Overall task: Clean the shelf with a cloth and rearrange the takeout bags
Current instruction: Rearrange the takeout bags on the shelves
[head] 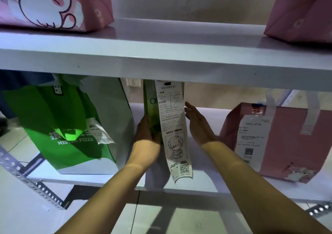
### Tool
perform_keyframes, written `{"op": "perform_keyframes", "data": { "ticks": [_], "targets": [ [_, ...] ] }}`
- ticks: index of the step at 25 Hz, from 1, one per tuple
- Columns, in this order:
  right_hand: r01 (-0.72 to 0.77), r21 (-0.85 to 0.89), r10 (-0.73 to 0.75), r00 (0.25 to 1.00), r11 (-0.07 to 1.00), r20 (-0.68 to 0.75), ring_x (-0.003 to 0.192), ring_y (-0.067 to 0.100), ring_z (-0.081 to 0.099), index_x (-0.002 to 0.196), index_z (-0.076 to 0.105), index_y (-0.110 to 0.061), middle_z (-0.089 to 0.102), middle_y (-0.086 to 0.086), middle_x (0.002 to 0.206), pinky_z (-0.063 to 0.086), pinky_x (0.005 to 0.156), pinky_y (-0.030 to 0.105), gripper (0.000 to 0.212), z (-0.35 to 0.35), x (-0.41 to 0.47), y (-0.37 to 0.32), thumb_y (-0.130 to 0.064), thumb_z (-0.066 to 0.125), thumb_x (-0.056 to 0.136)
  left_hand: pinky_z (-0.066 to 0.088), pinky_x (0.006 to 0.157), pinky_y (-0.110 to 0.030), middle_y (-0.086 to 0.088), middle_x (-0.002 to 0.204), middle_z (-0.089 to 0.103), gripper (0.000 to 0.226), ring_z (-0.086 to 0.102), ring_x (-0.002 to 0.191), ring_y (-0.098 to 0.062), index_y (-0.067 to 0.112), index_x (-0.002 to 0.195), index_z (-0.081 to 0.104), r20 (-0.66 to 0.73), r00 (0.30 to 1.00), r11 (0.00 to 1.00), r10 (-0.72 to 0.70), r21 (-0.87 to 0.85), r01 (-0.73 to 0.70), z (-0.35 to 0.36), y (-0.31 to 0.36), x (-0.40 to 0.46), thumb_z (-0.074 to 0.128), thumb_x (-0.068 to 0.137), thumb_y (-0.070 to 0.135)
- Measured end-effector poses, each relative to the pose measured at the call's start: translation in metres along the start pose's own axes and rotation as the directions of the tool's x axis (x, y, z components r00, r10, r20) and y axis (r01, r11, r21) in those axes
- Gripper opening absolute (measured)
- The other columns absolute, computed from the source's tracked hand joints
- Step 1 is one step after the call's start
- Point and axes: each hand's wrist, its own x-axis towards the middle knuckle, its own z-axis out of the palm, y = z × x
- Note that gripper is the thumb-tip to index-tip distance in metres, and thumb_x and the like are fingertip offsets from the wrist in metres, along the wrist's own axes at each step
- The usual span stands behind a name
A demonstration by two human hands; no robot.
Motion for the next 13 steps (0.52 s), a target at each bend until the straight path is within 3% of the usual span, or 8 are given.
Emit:
{"op": "perform_keyframes", "data": {
  "ticks": [2,4,6,8,10,13],
  "targets": [
    [0.026,-0.051,-0.025,1.0,0.998,0.014,0.104,-0.009,0.061,0.141,0.052,-0.031,0.066,-0.012,0.12,0.047,0.082,0.008,0.038,0.0,-0.004,-0.003,-0.024,0.031,0.11,0.052,0.085,-0.021,0.022,0.106,0.062,0.045,0.061,0.102,0.003,0.059,0.102,0.049,0.008,1.0,0.999,-0.028,-0.032,0.029,0.0,-0.004,-0.001,0.051,0.092,0.015],
    [0.044,-0.034,-0.045,0.998,0.998,-0.04,0.092,-0.01,0.063,0.129,0.058,-0.032,0.068,-0.013,0.11,0.044,0.072,0.004,0.034,0.002,-0.011,-0.007,-0.016,0.037,0.107,0.053,0.089,-0.028,0.015,0.111,0.062,0.048,0.062,0.107,-0.009,0.062,0.102,0.049,0.007,0.999,0.998,-0.041,-0.039,0.041,0.0,-0.009,-0.006,0.052,0.095,0.014],
    [0.043,-0.042,-0.047,0.993,0.998,-0.105,0.094,-0.003,0.063,0.122,0.061,-0.033,0.069,-0.009,0.112,0.042,0.074,0.007,0.032,0.002,-0.025,-0.012,-0.013,0.042,0.105,0.054,0.094,-0.034,0.005,0.119,0.062,0.044,0.061,0.11,-0.016,0.051,0.114,0.052,-0.02,0.998,0.998,-0.061,-0.021,0.061,0.001,-0.008,-0.011,0.052,0.097,0.011],
    [0.039,-0.033,-0.043,0.991,0.999,-0.13,0.095,-0.006,0.065,0.111,0.065,-0.038,0.073,-0.012,0.112,0.045,0.079,0.009,0.029,-0.001,-0.043,-0.013,-0.019,0.045,0.106,0.053,0.094,-0.034,-0.001,0.12,0.062,0.037,0.061,0.106,-0.019,0.031,0.126,0.053,-0.054,0.994,0.994,-0.099,0.045,0.101,-0.001,-0.008,-0.019,0.049,0.098,0.008],
    [0.013,-0.004,-0.013,0.989,1.0,-0.146,0.105,0.0,0.067,0.103,0.069,-0.047,0.075,-0.018,0.11,0.05,0.093,0.023,0.029,-0.005,-0.066,-0.012,-0.028,0.047,0.107,0.05,0.09,-0.037,-0.006,0.113,0.062,0.024,0.059,0.102,-0.023,0.017,0.12,0.056,-0.065,0.987,0.985,-0.145,0.088,0.151,-0.003,-0.007,-0.032,0.044,0.1,0.013],
    [-0.021,0.021,0.025,0.98,1.0,-0.199,0.105,0.008,0.071,0.099,0.07,-0.04,0.077,-0.017,0.103,0.052,0.1,0.036,0.029,-0.013,-0.104,-0.016,-0.028,0.045,0.107,0.039,0.084,-0.03,0.003,0.107,0.058,0.019,0.055,0.098,-0.009,0.025,0.109,0.057,-0.032,0.984,0.984,-0.176,-0.004,0.176,-0.01,0.007,-0.063,0.039,0.104,0.03]
  ]
}}
